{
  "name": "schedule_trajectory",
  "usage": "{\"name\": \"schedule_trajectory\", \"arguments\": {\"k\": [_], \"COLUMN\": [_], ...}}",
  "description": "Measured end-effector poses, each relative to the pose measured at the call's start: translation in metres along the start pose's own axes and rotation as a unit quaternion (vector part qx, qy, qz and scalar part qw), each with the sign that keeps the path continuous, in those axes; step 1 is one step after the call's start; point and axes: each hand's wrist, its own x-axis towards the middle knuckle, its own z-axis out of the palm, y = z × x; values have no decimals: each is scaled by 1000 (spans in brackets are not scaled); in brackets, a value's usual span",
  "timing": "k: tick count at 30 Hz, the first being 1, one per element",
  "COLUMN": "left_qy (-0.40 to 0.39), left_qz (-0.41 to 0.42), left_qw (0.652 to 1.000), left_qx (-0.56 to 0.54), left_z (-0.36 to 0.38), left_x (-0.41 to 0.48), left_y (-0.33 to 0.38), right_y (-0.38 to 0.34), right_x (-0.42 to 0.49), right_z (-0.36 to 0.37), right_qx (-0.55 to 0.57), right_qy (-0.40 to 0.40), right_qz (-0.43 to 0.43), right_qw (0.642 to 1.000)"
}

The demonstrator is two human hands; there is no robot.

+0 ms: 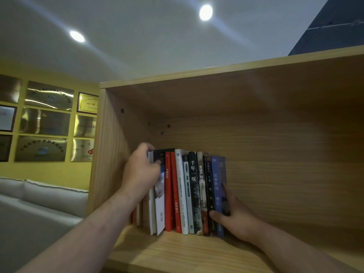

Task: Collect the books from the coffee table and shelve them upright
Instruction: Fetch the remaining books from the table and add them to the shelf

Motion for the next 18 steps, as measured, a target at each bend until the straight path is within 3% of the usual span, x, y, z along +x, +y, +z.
{"name": "schedule_trajectory", "arguments": {"k": [3, 8, 11, 14, 16, 18], "left_qy": [54, 150, 171, 176, 155, 109], "left_qz": [2, 37, 51, 16, -56, -140], "left_qw": [994, 982, 977, 970, 956, 929], "left_qx": [-92, -105, -117, -169, -243, -325], "left_z": [-12, -42, -61, -67, -65, -58], "left_x": [-14, -35, -40, -40, -37, -33], "left_y": [-4, -4, -4, 2, 9, 17], "right_y": [1, 3, 0, -9, -20, -31], "right_x": [1, 3, 1, -4, -13, -21], "right_z": [0, 0, -2, -6, -11, -18], "right_qx": [5, 28, 82, 90, 23, -141], "right_qy": [3, 4, 5, 69, 140, 221], "right_qz": [-10, -18, -26, -56, -105, -202], "right_qw": [1000, 999, 996, 992, 984, 944]}}
